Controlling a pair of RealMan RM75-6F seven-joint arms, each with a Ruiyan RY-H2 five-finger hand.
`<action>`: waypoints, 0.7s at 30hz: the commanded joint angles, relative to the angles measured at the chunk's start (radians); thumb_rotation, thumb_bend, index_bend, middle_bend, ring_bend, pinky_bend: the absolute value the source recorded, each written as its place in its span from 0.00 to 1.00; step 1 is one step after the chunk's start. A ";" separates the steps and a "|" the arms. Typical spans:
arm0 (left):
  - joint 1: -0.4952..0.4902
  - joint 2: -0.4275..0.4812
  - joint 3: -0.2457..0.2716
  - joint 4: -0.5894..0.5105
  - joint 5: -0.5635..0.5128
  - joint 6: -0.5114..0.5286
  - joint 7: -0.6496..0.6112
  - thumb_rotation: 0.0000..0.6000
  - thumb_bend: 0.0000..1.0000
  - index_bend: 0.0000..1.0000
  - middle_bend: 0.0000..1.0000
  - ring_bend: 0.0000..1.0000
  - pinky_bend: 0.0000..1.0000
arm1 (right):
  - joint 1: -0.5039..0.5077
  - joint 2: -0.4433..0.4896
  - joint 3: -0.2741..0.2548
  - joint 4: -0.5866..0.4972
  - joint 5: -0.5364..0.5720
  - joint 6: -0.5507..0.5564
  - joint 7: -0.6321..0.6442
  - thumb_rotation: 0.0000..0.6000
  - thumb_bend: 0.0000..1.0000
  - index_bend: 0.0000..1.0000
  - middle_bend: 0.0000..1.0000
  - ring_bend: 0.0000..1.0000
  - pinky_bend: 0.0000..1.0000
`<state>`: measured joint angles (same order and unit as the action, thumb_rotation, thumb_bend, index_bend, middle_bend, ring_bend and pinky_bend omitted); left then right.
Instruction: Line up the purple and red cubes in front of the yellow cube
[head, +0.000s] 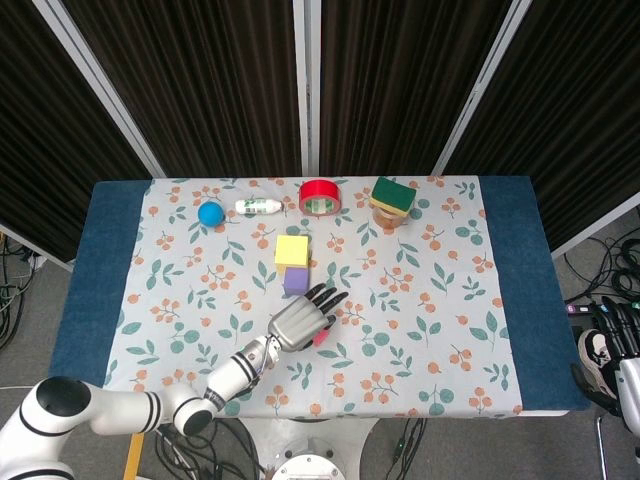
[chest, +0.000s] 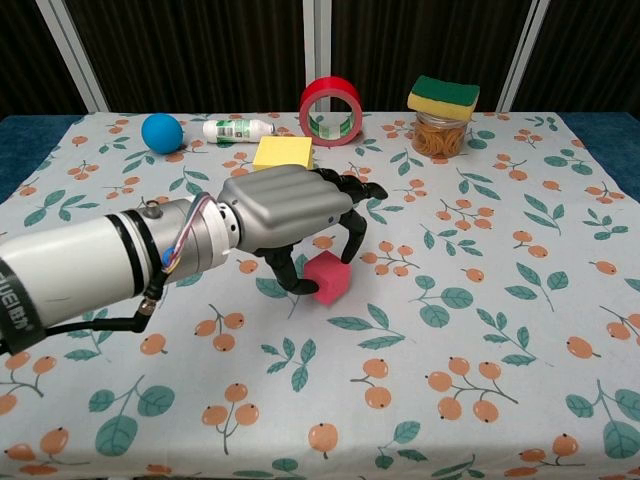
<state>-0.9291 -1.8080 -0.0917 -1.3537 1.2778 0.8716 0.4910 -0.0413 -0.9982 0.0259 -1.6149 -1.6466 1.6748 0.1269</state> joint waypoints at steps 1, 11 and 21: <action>-0.012 0.033 0.028 0.045 0.104 0.015 -0.063 1.00 0.34 0.55 0.06 0.04 0.10 | 0.000 0.000 0.000 -0.002 0.000 -0.001 -0.002 1.00 0.22 0.00 0.02 0.00 0.05; -0.047 0.009 0.024 0.249 0.218 0.021 -0.332 1.00 0.34 0.52 0.06 0.04 0.10 | -0.004 0.003 -0.001 -0.021 -0.007 0.007 -0.025 1.00 0.22 0.00 0.02 0.00 0.05; -0.051 -0.032 0.031 0.354 0.232 0.008 -0.387 1.00 0.34 0.51 0.06 0.04 0.10 | -0.005 0.005 -0.001 -0.027 -0.003 0.003 -0.030 1.00 0.22 0.00 0.02 0.00 0.05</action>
<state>-0.9808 -1.8356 -0.0618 -1.0053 1.5088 0.8815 0.1071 -0.0465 -0.9926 0.0252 -1.6419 -1.6495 1.6783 0.0969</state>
